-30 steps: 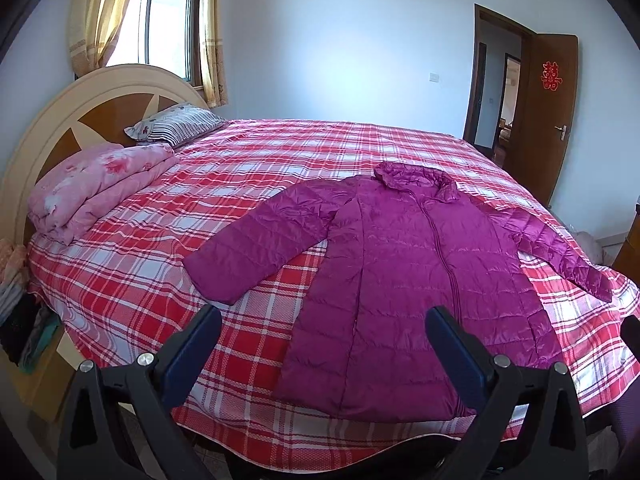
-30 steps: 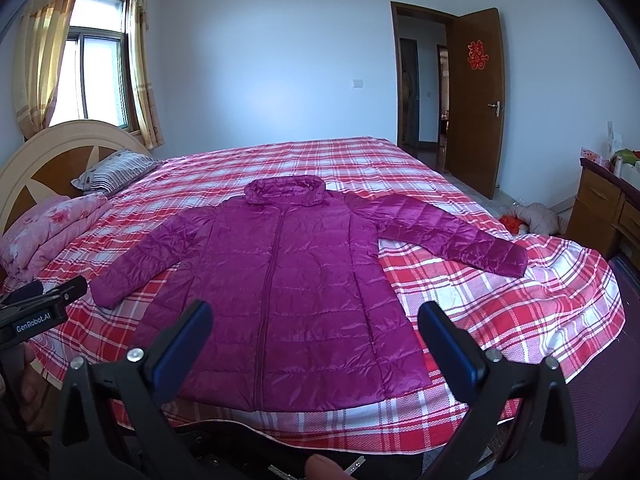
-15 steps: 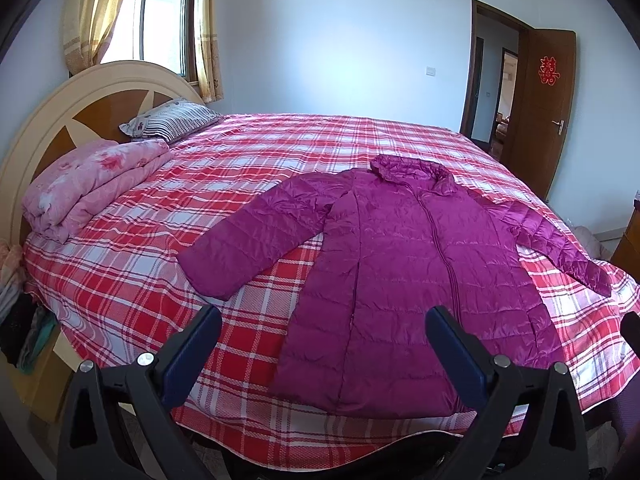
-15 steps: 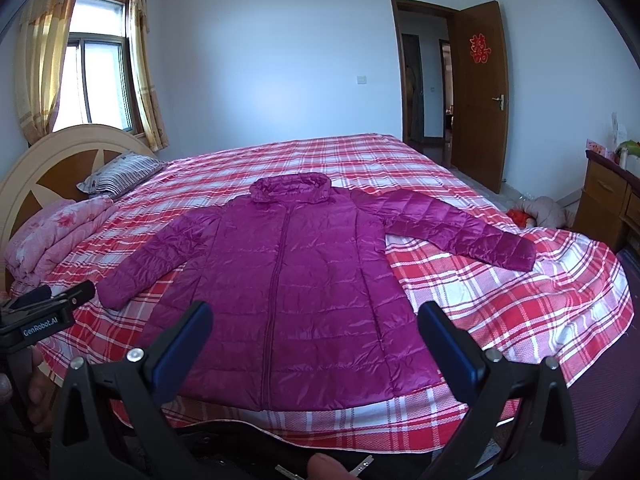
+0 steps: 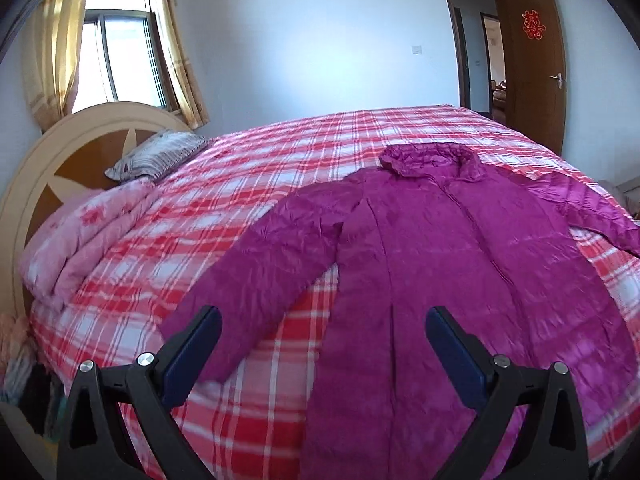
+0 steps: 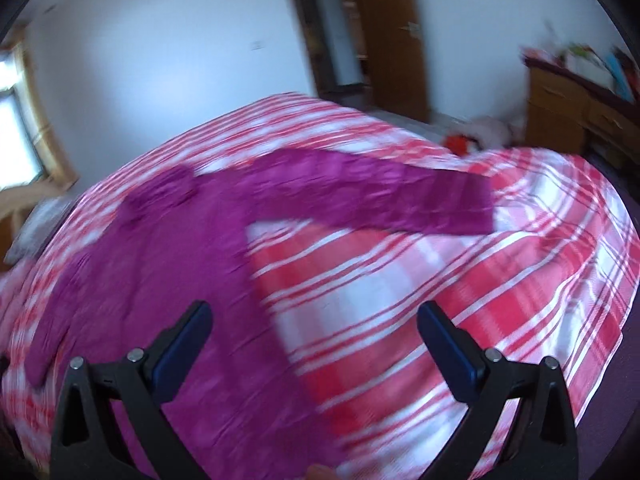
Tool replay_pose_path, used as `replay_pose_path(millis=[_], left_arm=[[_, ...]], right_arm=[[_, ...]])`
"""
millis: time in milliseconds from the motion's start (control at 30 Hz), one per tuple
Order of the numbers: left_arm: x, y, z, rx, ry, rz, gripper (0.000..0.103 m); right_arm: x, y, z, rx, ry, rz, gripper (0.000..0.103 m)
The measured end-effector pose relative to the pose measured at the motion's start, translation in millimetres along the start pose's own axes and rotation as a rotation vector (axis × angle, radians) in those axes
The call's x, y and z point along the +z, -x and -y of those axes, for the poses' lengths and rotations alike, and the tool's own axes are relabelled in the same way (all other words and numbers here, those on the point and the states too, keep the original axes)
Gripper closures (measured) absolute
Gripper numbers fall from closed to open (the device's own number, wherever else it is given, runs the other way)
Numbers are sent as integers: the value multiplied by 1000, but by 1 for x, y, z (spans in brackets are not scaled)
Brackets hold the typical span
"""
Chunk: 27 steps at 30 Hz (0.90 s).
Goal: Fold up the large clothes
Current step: 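Grasp the jacket sleeve cuff with the right tool and lift it toward the jacket body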
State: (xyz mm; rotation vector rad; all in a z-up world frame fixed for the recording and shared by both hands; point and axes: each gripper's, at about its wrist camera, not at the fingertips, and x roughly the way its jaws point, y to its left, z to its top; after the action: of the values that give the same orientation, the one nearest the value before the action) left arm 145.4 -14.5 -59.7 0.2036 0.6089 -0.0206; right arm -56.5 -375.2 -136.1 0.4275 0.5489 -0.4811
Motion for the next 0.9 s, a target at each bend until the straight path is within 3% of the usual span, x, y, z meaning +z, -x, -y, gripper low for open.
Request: replay_pose_path(millis=[67, 167, 233, 333, 433, 467, 500, 533, 600, 767, 900], left_arm=[[8, -23, 4, 12, -3, -1, 1], [16, -63, 13, 36, 4, -18, 1], [20, -88, 20, 37, 10, -37, 1], [21, -112, 31, 38, 14, -66, 1], [19, -129, 39, 50, 9, -90, 1], [18, -132, 40, 47, 13, -96, 1], [17, -134, 40, 45, 20, -101, 1], [17, -134, 41, 46, 22, -100, 1], [15, -132, 38, 40, 30, -96, 1], [15, -122, 27, 25, 63, -80, 1], [17, -114, 16, 15, 93, -66, 1]], right_arm=[[27, -20, 40, -97, -80, 13, 0], [56, -51, 86, -217, -136, -25, 10], [66, -66, 108, -277, -168, -59, 18], [74, -90, 129, -326, -180, -132, 23], [72, -103, 129, -321, -145, -163, 42], [73, -102, 125, -316, -124, -150, 44], [72, -99, 119, -314, -89, -136, 63], [73, -97, 112, -312, -47, -130, 75], [78, -88, 105, -292, -16, -104, 87], [107, -58, 86, -282, 31, 5, 91], [139, -23, 39, -278, 130, 135, 91]])
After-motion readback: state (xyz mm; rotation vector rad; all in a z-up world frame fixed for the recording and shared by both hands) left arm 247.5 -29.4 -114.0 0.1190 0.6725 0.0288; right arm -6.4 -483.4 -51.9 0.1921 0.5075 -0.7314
